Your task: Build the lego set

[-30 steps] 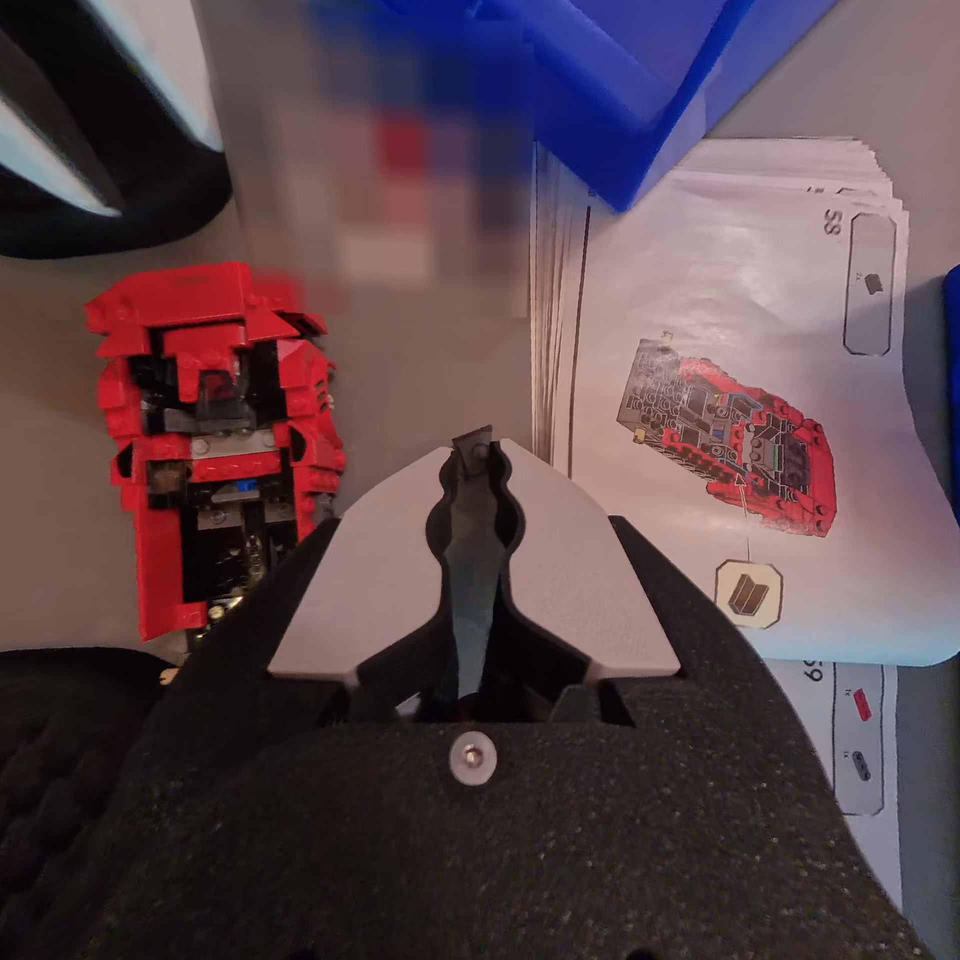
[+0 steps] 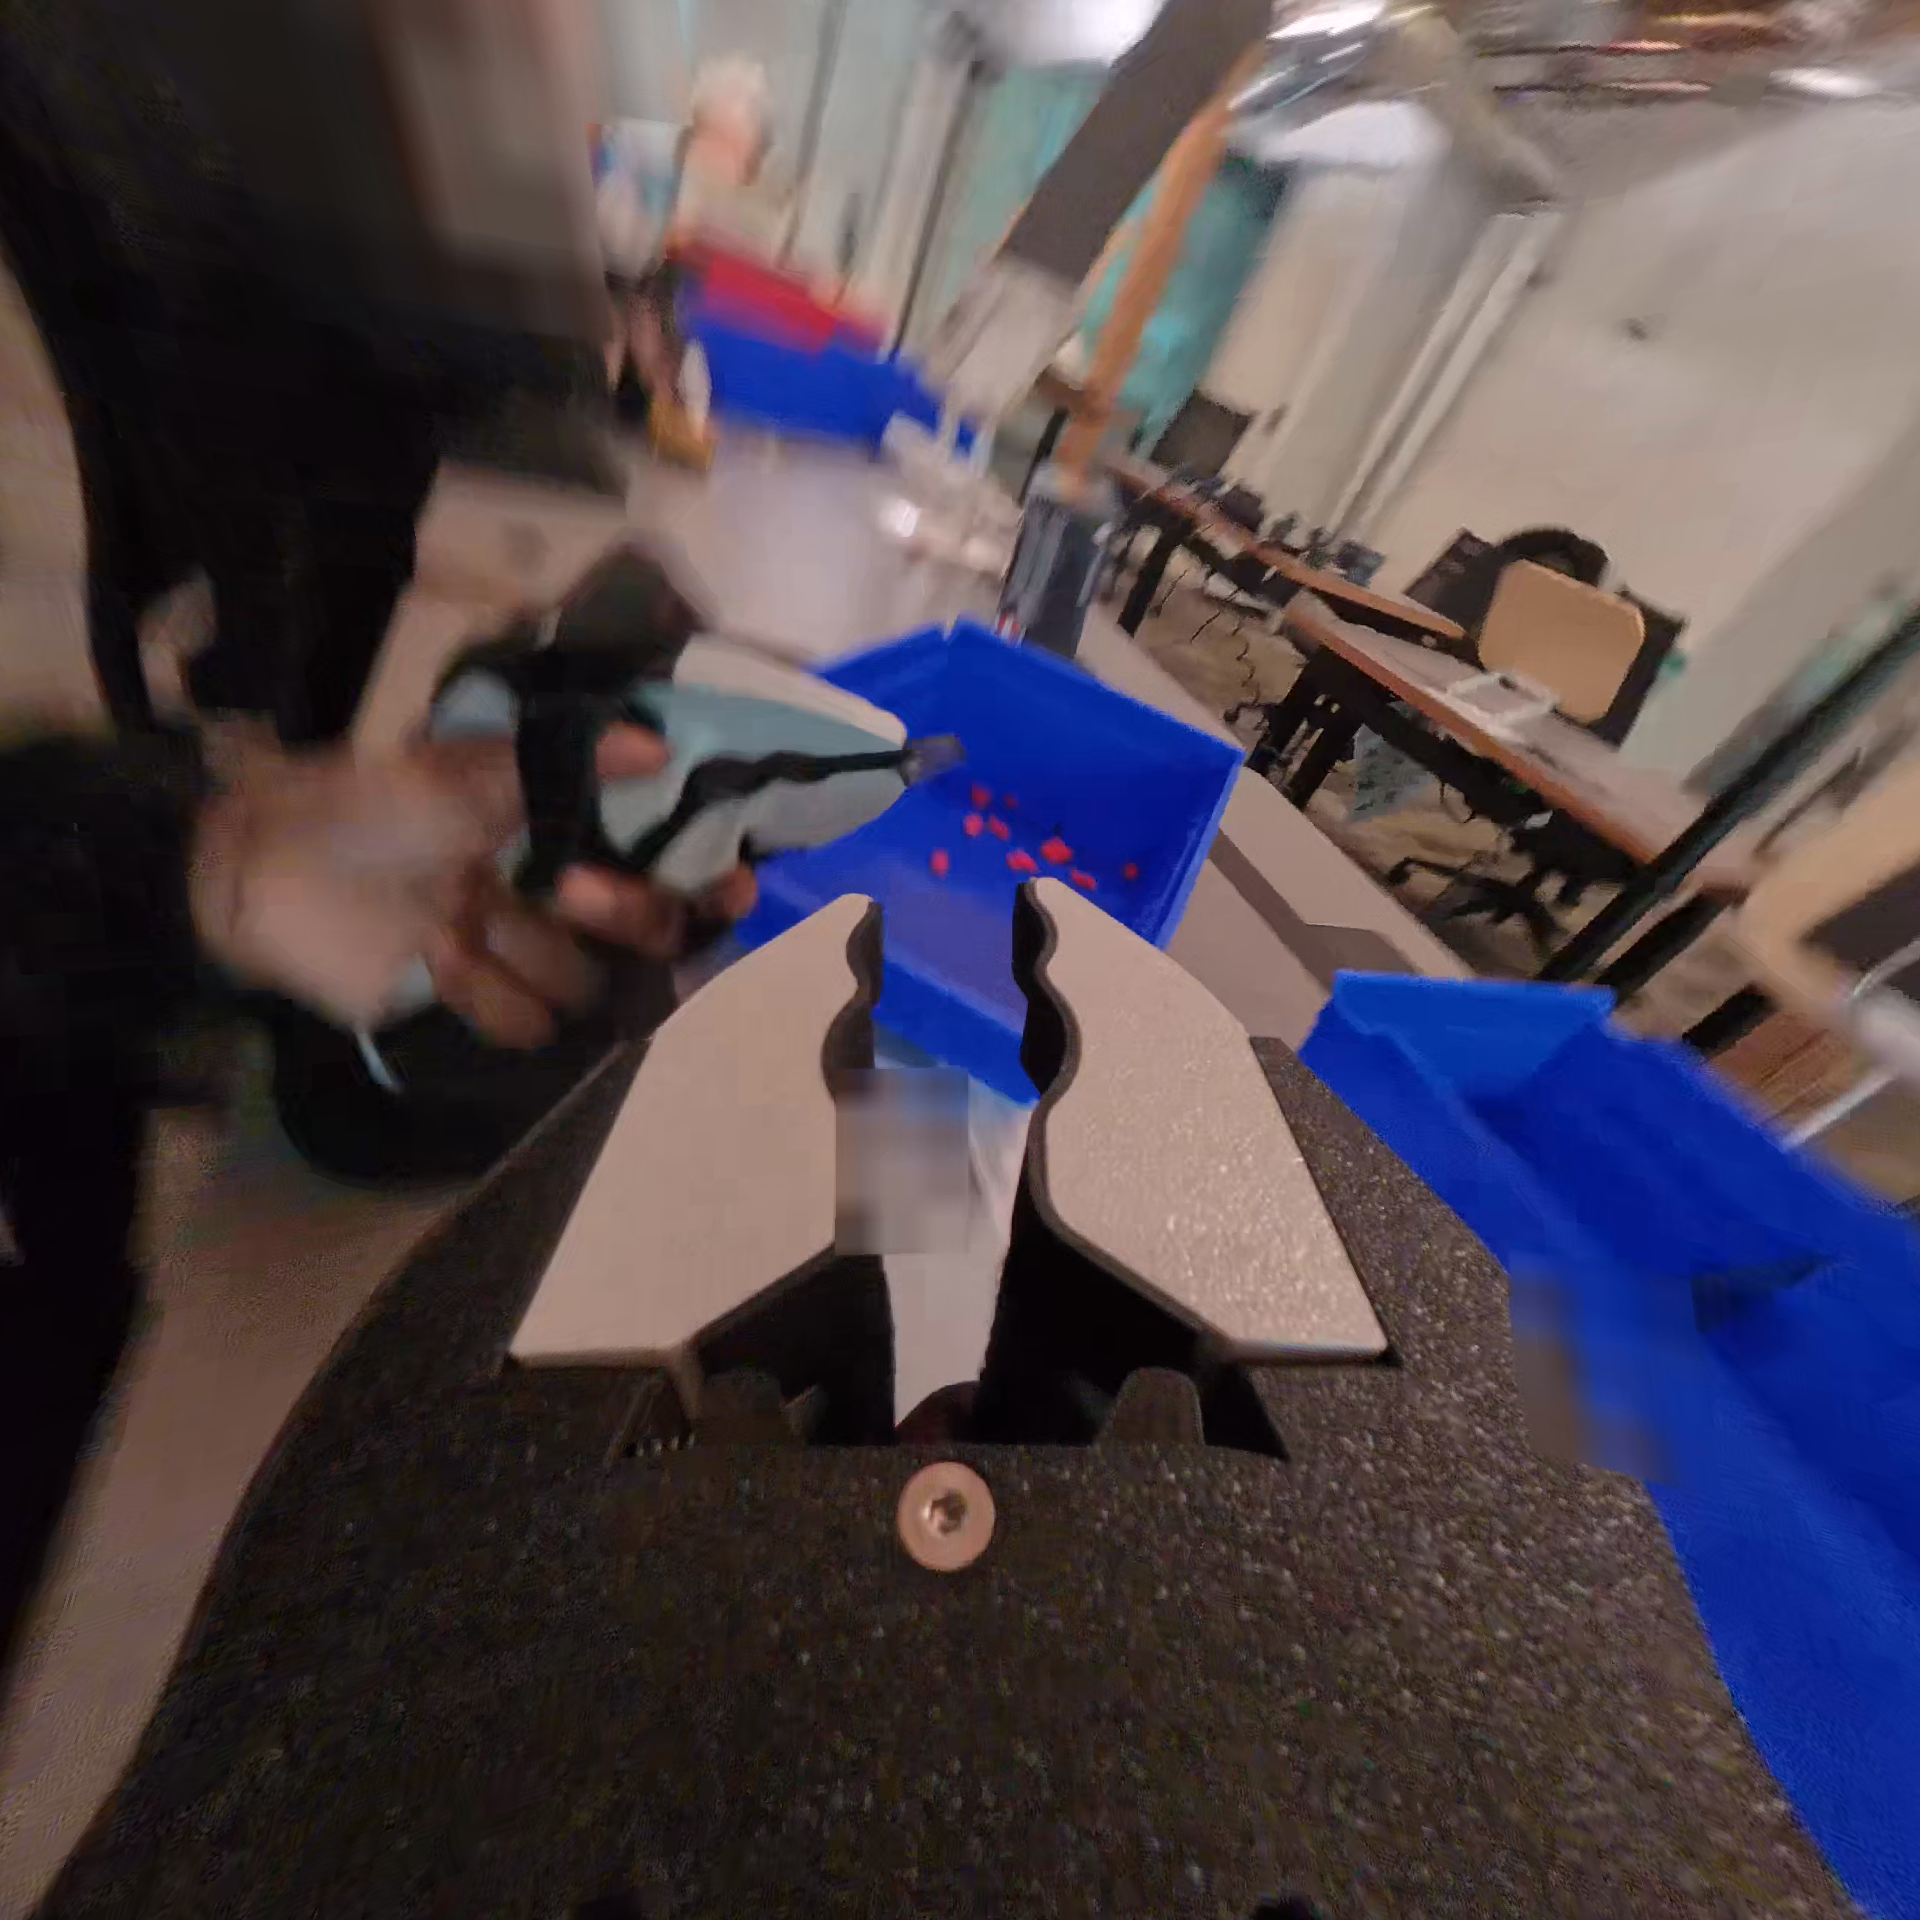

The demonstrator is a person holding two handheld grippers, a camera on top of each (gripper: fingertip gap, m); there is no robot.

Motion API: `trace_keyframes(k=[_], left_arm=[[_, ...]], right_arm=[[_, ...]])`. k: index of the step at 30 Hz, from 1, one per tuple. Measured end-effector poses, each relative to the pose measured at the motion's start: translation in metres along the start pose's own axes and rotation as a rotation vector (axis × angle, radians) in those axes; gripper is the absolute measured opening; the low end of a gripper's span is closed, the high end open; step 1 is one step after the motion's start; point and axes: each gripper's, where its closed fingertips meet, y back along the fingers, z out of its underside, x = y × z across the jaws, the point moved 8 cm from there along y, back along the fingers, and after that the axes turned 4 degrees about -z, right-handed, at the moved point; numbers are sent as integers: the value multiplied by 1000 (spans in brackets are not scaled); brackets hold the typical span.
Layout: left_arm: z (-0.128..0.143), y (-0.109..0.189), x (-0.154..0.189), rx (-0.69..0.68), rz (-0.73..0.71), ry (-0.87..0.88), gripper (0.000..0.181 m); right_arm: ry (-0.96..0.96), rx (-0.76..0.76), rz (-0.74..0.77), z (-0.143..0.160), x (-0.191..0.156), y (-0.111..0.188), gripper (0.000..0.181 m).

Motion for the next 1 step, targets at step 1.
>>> trace_keyframes(k=[1], left_arm=[[0, 4, 3, 123, 22, 26, 2]], right_arm=[[-141, 75, 41, 1, -5, 0, 24]])
